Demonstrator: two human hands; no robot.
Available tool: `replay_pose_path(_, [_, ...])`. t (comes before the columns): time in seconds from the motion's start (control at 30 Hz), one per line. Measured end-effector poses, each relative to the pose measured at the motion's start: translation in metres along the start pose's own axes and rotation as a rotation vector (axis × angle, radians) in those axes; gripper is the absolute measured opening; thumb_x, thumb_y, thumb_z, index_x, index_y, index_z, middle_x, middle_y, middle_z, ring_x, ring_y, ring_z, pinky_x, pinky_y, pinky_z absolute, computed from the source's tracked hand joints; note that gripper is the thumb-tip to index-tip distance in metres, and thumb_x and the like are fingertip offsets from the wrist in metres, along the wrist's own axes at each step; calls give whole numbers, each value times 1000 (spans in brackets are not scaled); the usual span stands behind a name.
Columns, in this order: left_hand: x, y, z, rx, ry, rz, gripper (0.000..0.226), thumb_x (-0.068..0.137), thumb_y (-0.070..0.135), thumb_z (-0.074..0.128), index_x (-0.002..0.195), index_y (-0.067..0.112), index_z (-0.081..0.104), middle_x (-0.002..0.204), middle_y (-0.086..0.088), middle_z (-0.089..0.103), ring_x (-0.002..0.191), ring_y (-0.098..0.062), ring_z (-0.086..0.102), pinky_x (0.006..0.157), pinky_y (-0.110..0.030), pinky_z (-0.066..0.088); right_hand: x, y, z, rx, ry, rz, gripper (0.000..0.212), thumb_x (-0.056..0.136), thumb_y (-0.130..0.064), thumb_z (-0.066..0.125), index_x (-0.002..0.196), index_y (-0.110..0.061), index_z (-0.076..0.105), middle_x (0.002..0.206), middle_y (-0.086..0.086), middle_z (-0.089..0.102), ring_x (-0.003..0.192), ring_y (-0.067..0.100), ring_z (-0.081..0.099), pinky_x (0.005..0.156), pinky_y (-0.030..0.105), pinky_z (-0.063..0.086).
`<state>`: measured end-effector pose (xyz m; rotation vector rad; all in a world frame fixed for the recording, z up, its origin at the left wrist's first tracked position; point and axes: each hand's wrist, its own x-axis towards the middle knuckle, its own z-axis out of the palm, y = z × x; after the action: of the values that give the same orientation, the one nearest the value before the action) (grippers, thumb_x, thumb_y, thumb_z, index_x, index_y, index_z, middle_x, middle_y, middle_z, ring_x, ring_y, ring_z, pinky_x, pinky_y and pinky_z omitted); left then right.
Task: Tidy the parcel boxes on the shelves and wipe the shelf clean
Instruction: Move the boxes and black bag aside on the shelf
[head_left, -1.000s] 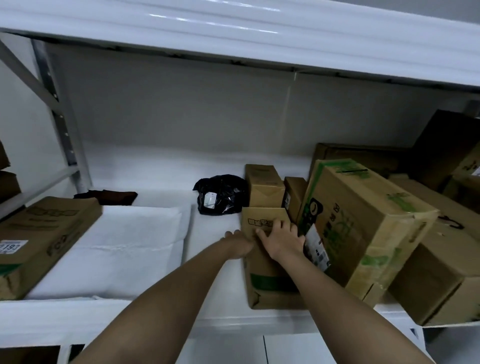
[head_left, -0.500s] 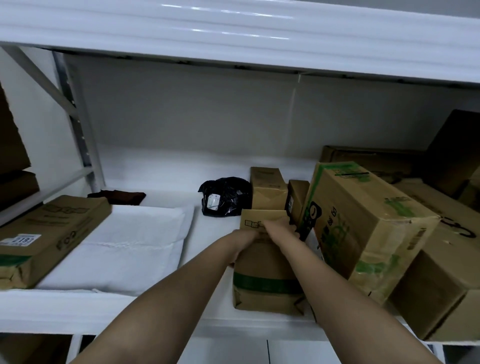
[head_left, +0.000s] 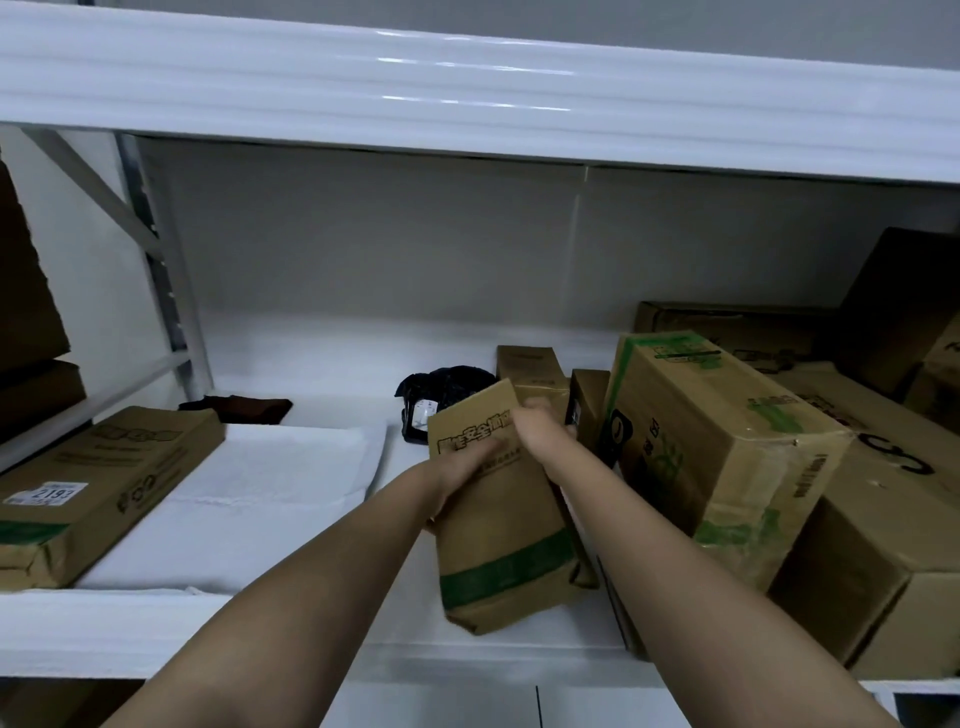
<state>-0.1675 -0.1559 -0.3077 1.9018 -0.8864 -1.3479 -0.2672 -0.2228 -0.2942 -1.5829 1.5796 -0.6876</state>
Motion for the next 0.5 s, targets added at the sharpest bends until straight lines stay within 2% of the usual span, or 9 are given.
replay_pose_path(0.03, [0, 0, -1, -13, 1, 0, 81, 74, 78, 52, 131, 22, 40, 100, -7, 55, 86, -24, 54, 82, -40, 43, -2, -5, -2, 76, -39, -16, 34, 95, -34, 39, 129, -28, 45, 137, 6, 44, 128, 29, 37, 107, 44, 33])
replay_pose_path(0.1, [-1, -1, -3, -49, 6, 2, 87, 68, 82, 53, 130, 21, 43, 97, -6, 55, 87, -24, 54, 87, -40, 44, -2, -15, -2, 180, -136, -59, 16, 97, -27, 34, 102, -28, 49, 120, 11, 56, 105, 26, 52, 94, 40, 43])
replay_pose_path(0.13, [-1, -1, -5, -73, 6, -1, 86, 67, 82, 54, 126, 20, 46, 94, -6, 55, 84, -23, 53, 89, -40, 44, -5, -19, -3, 209, -180, -78, 16, 98, -24, 32, 99, -26, 48, 111, 11, 57, 98, 25, 54, 89, 39, 46])
replay_pose_path(0.27, [-5, 0, -11, -152, -13, 13, 65, 72, 79, 51, 94, 19, 50, 86, -6, 53, 74, -22, 50, 82, -38, 38, -13, -29, -5, 231, -252, -86, 29, 101, -28, 30, 126, -24, 44, 112, 11, 58, 105, 28, 55, 94, 40, 47])
replay_pose_path(0.33, [-5, 2, -16, -187, -40, 24, 71, 71, 82, 48, 102, 18, 49, 92, -6, 53, 81, -23, 50, 88, -40, 37, -17, -34, -6, 256, -268, -91, 34, 102, -29, 29, 131, -20, 44, 121, 13, 57, 110, 30, 55, 97, 41, 46])
replay_pose_path(0.4, [-1, 4, -21, -220, -51, 16, 78, 69, 85, 47, 111, 20, 50, 105, -7, 54, 98, -27, 50, 103, -44, 34, -18, -39, -5, 283, -278, -131, 36, 103, -29, 28, 133, -15, 43, 128, 13, 54, 118, 29, 52, 102, 41, 44])
replay_pose_path(0.43, [-2, 4, -23, -242, -70, 13, 78, 69, 85, 47, 109, 19, 53, 107, -7, 54, 102, -28, 50, 107, -46, 32, -19, -41, -5, 294, -276, -154, 38, 104, -30, 27, 134, -14, 42, 130, 11, 54, 119, 27, 52, 103, 41, 43])
replay_pose_path(0.5, [-2, 3, -27, -268, -89, 7, 79, 66, 85, 49, 109, 19, 56, 110, -8, 56, 104, -28, 50, 109, -48, 30, -19, -43, -6, 338, -278, -193, 40, 105, -30, 26, 138, -13, 40, 131, 6, 55, 113, 21, 52, 91, 35, 48])
